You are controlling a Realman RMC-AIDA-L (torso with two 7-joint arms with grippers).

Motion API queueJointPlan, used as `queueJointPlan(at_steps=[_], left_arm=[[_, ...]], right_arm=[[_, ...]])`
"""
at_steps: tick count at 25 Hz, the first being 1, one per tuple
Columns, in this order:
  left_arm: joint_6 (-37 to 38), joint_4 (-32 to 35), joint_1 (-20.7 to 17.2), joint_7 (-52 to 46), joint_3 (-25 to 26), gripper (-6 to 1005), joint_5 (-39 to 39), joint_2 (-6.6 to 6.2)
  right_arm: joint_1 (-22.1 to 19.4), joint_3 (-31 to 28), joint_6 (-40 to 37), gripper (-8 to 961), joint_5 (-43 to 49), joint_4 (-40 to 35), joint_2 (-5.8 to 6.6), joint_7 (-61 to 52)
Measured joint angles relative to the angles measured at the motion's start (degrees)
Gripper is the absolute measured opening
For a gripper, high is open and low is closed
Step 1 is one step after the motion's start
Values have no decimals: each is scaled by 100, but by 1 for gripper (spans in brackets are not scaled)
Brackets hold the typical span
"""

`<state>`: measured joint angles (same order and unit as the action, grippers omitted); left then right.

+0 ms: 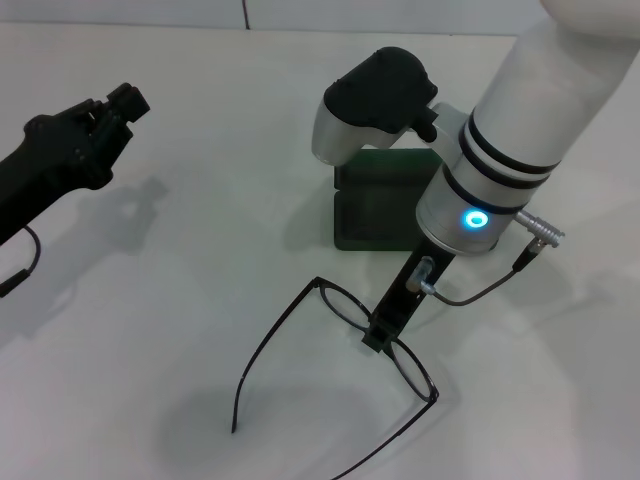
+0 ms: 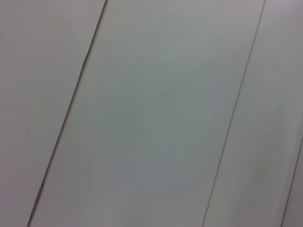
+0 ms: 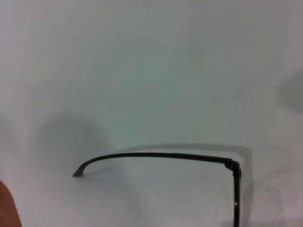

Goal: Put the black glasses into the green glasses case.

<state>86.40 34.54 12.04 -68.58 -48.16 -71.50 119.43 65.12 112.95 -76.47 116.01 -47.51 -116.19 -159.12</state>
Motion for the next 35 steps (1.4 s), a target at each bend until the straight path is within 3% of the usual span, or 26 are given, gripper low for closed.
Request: queueJointPlan(at_steps=[10, 15, 21, 26, 31, 32, 35], left_arm=[[205, 0, -23, 5, 8, 64, 31, -96], [434, 0, -40, 12, 49, 63, 39, -144], [1046, 0, -73, 152, 305, 62, 31, -164], [1620, -1, 84, 256, 296, 61, 34, -126], [2195, -7, 354, 309, 251, 61, 25, -65], [2818, -49, 774, 375, 20, 60, 51, -8], [2977, -206, 1072, 400, -424, 60, 283, 4]], right_arm=[[-372, -36, 21, 110, 586, -642, 1, 320], [-748, -512, 37, 83, 681, -852, 4, 827], [-1746, -1879, -350, 61, 459, -1650, 29, 2165], [-2813, -3272, -696, 62, -715, -1898, 36, 3980], [-3532, -4386, -1227, 62, -2105, -1540, 46, 5645], [-3607, -4520, -1313, 62, -2401, -1355, 48, 5999], [-3704, -4731, -1429, 61, -3108, -740, 60, 6882]])
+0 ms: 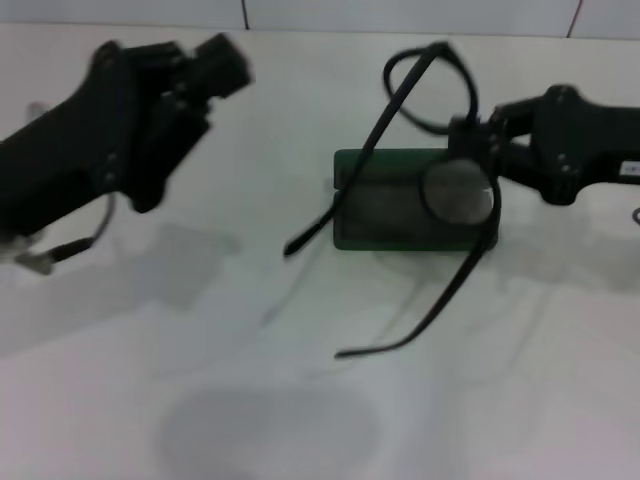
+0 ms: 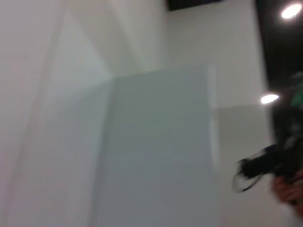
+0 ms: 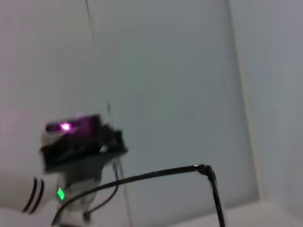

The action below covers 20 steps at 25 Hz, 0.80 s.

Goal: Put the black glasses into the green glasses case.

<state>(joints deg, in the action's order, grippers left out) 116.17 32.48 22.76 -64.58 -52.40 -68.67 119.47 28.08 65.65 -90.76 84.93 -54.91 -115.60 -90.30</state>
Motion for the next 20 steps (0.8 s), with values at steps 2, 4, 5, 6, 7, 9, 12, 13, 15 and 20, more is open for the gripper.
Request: queueJointPlan(at_steps=[2, 4, 5, 6, 7, 9, 12, 13, 15, 20], left_arm=[[12, -157, 238, 37, -485, 47, 225, 2], [13, -292, 493, 110, -1019, 34, 448, 15], [12, -344, 608, 152, -1263, 28, 575, 22], [8, -385, 700, 183, -1453, 28, 659, 27], [1, -426, 785, 205, -1611, 28, 745, 31], [-30, -601, 945, 226, -1806, 28, 887, 37], [-95, -943, 1126, 220, -1810, 28, 1013, 39], [-142, -1033, 1164, 212, -1809, 28, 1038, 39], [-287, -1122, 1205, 201, -1821, 28, 1051, 40], [-618, -1194, 1194, 222, -1842, 28, 963, 50]], right_arm=[[1, -46, 5, 61, -242, 321, 1, 346], [66, -58, 93, 61, -273, 566, 6, 456], [106, -59, 128, 61, -267, 667, 8, 502], [148, -50, 140, 61, -258, 760, 10, 555], [205, -31, 140, 61, -252, 859, 10, 611], [324, 38, 113, 61, -246, 1020, 10, 669], [463, 137, 89, 62, -222, 1162, 4, 678], [488, 153, 64, 62, -216, 1172, -2, 681], [512, 181, 4, 62, -216, 1175, -16, 701], [532, 187, -74, 61, -307, 1126, -30, 724]])
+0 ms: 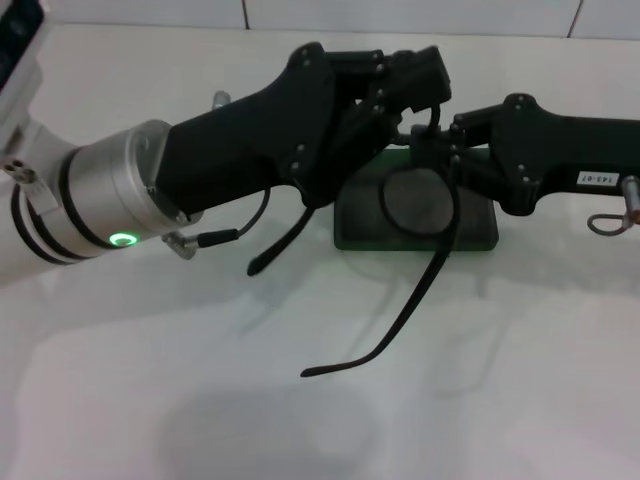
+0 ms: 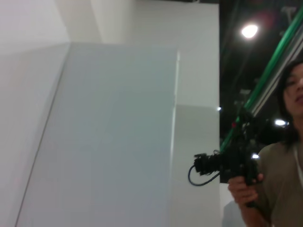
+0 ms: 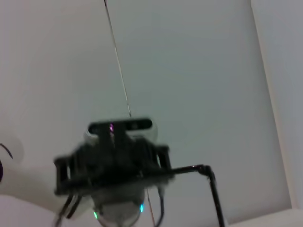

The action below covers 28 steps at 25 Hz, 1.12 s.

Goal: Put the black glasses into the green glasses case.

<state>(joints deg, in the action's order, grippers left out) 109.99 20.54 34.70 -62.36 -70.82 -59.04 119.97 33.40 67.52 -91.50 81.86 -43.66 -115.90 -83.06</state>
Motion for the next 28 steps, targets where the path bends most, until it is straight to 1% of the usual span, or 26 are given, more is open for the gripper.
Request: queueJointPlan(at_steps=[10, 28], left_arm=[[-399, -212, -39, 105, -21, 29, -224, 9], [-417, -351, -87, 146, -29, 30, -213, 36]], right_arm=[[29, -4, -153, 61, -172, -7, 6, -27], [1, -2, -390, 62, -251, 50, -11, -35]])
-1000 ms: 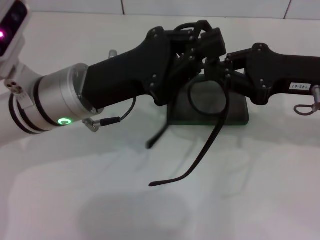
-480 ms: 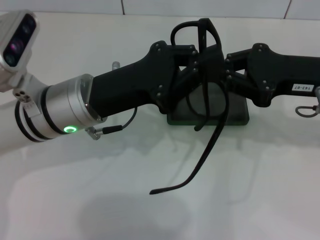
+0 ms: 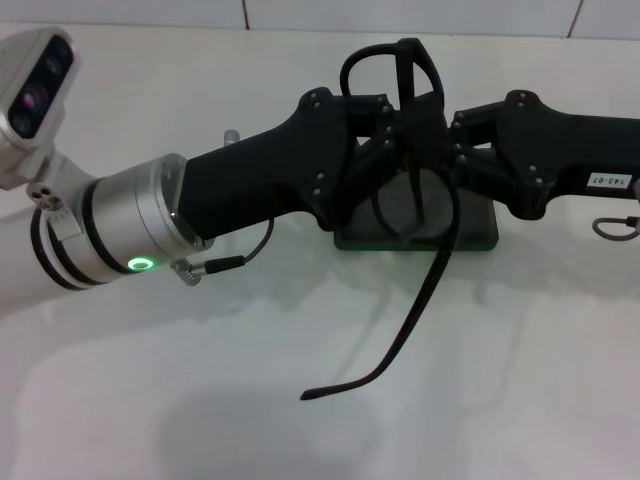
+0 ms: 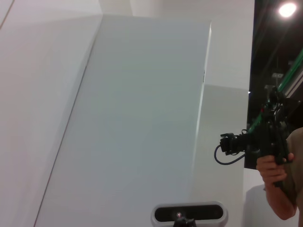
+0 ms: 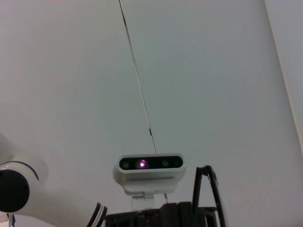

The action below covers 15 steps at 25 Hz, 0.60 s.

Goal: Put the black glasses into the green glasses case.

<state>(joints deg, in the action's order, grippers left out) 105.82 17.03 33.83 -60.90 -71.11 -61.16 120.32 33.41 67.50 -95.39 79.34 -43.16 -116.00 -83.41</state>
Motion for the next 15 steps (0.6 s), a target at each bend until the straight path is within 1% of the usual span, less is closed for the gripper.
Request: queueJointPlan(at_steps=[10, 15], left_arm=[[45, -96, 1, 112, 1, 30, 32, 8], [505, -67, -35, 128, 7, 29, 43, -4]], right_arm=[[-34, -36, -8, 61, -9, 14, -2, 9], [-124, -225, 204, 61, -61, 41, 8, 41]])
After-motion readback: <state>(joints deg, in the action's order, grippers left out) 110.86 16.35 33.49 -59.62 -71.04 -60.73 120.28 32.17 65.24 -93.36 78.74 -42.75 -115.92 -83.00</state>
